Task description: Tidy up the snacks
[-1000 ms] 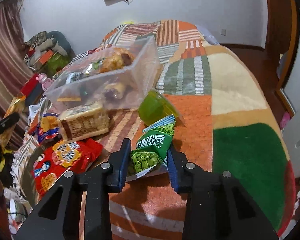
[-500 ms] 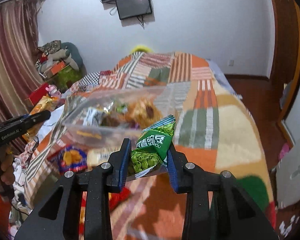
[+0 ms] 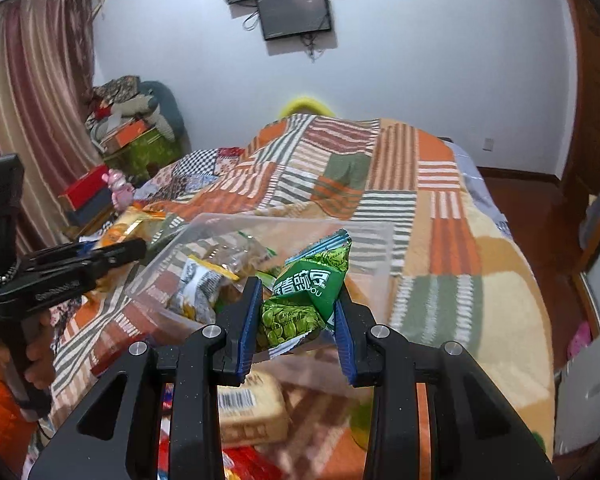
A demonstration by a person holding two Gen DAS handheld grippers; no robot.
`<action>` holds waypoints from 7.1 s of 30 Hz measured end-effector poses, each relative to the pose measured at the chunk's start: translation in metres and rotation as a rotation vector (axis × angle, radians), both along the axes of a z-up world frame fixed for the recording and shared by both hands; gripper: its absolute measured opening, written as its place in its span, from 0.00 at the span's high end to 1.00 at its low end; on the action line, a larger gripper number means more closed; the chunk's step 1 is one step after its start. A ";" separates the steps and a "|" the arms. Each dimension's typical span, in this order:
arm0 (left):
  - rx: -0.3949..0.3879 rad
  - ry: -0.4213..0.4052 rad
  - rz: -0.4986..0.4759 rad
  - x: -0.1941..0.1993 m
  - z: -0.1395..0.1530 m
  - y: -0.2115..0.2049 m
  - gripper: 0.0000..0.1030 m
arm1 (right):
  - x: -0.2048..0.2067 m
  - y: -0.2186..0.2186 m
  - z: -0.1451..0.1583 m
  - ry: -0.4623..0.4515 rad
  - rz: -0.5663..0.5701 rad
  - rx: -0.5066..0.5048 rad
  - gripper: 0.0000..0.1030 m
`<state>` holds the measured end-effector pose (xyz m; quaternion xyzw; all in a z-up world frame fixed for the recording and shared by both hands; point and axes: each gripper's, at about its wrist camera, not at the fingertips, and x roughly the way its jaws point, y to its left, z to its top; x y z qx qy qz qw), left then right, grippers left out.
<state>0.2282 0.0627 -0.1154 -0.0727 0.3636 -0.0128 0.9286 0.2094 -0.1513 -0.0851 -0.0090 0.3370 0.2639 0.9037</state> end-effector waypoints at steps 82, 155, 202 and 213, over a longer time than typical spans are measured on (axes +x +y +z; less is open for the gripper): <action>-0.006 0.239 -0.092 -0.059 -0.080 -0.021 0.19 | -0.085 -0.016 -0.068 0.190 -0.002 -0.181 0.03; -0.003 -0.062 -0.037 0.008 0.026 -0.026 0.25 | 0.005 -0.010 0.033 -0.089 -0.051 0.016 0.37; -0.057 0.024 -0.081 -0.001 0.012 -0.033 0.24 | 0.007 -0.041 0.025 -0.016 -0.059 -0.033 0.23; -0.108 0.136 -0.112 -0.028 -0.026 -0.061 0.23 | -0.022 -0.073 0.003 0.026 -0.094 -0.063 0.19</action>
